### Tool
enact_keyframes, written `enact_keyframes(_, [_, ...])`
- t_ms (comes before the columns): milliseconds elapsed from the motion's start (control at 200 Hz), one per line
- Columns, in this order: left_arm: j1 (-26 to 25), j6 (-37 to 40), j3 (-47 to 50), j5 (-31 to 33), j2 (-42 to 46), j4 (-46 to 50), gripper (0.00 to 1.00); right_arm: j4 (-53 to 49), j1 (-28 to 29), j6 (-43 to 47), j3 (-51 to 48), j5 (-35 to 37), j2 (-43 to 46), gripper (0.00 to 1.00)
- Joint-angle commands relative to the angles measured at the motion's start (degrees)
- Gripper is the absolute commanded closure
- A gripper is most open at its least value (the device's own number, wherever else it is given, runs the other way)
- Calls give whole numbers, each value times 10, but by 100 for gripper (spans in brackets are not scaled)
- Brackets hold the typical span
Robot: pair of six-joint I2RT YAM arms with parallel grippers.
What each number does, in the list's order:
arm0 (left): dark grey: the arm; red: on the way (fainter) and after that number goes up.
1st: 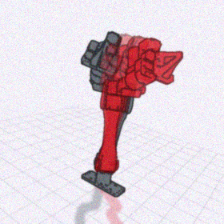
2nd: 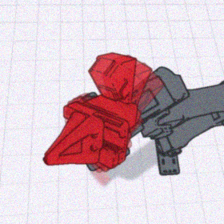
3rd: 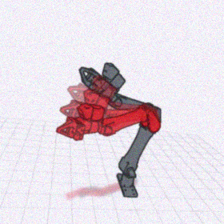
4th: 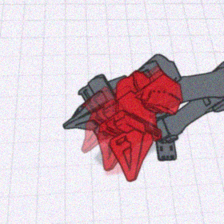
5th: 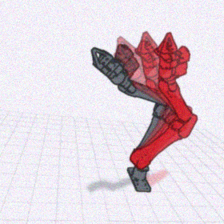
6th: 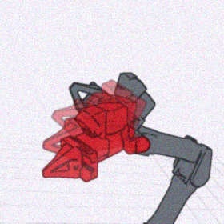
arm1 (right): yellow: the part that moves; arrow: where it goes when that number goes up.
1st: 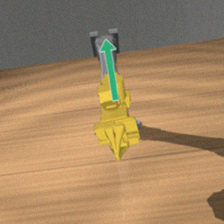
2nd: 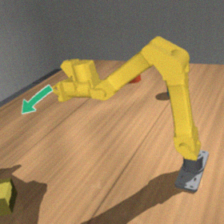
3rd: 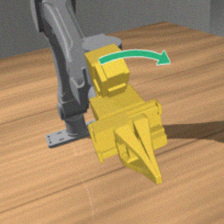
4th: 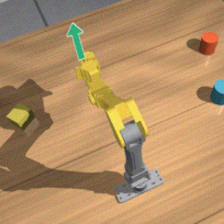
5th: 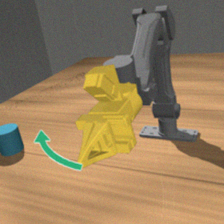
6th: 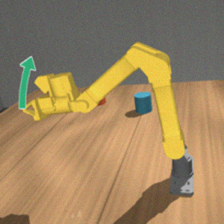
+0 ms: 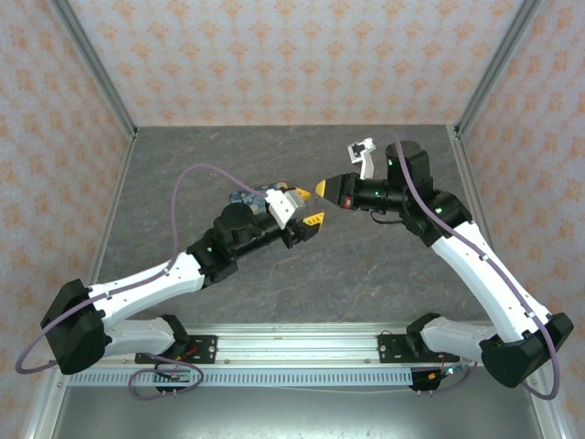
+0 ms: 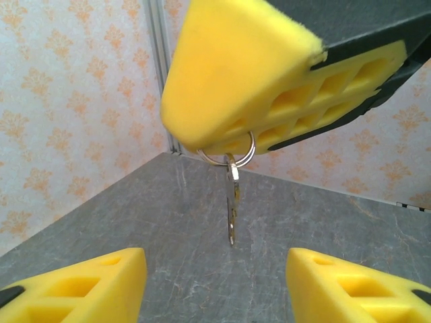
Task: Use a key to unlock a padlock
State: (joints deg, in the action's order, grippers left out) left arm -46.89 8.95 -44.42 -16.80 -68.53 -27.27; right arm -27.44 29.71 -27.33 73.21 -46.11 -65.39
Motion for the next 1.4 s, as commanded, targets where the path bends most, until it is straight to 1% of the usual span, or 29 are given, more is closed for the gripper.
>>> enact_keyframes(0, [-4, 6, -22, -11, 2, -9, 44, -2, 7, -9, 14, -7, 4, 100])
enact_keyframes(70, [-4, 2, -23, -10, 2, -9, 47, -2, 8, -9, 13, -6, 3, 100])
enact_keyframes(330, [-4, -3, -27, -3, 2, -2, 69, -5, 12, -10, 8, 1, 3, 100])
enact_keyframes(535, [-4, -3, -27, -2, 4, -1, 70, -8, 13, -8, 3, 7, 3, 100])
enact_keyframes(580, [-4, -4, -28, -2, 5, 1, 72, -8, 12, -8, 1, 8, 3, 100])
enact_keyframes(626, [-4, -3, -28, -2, 5, 3, 76, -8, 12, -9, 2, 7, 3, 100])
enact_keyframes(681, [-4, -3, -29, 0, 6, 7, 84, -10, 12, -7, 2, 12, 4, 100])
enact_keyframes(801, [-4, 6, -30, 10, 9, 18, 98, -16, 12, 0, 2, 21, 6, 100])
enact_keyframes(836, [-4, 13, -31, 15, 10, 25, 100, -22, 12, 4, 4, 25, 6, 97])
enact_keyframes(981, [-7, 68, -41, 40, 23, 89, 100, -53, 8, 30, 11, 45, 16, 82])
enact_keyframes(1086, [-13, 139, -63, 70, 33, 164, 100, -54, -6, 34, 2, 40, 34, 68])
enact_keyframes(1146, [-17, 192, -78, 81, 37, 215, 100, -46, -16, 29, -7, 26, 43, 62])
enact_keyframes(1281, [-31, 325, -105, 105, 47, 295, 100, 3, -30, -1, -40, -29, 54, 54])
enact_keyframes(1391, [-33, 395, -131, 118, 50, 352, 100, 51, -30, -32, -71, -69, 54, 51])
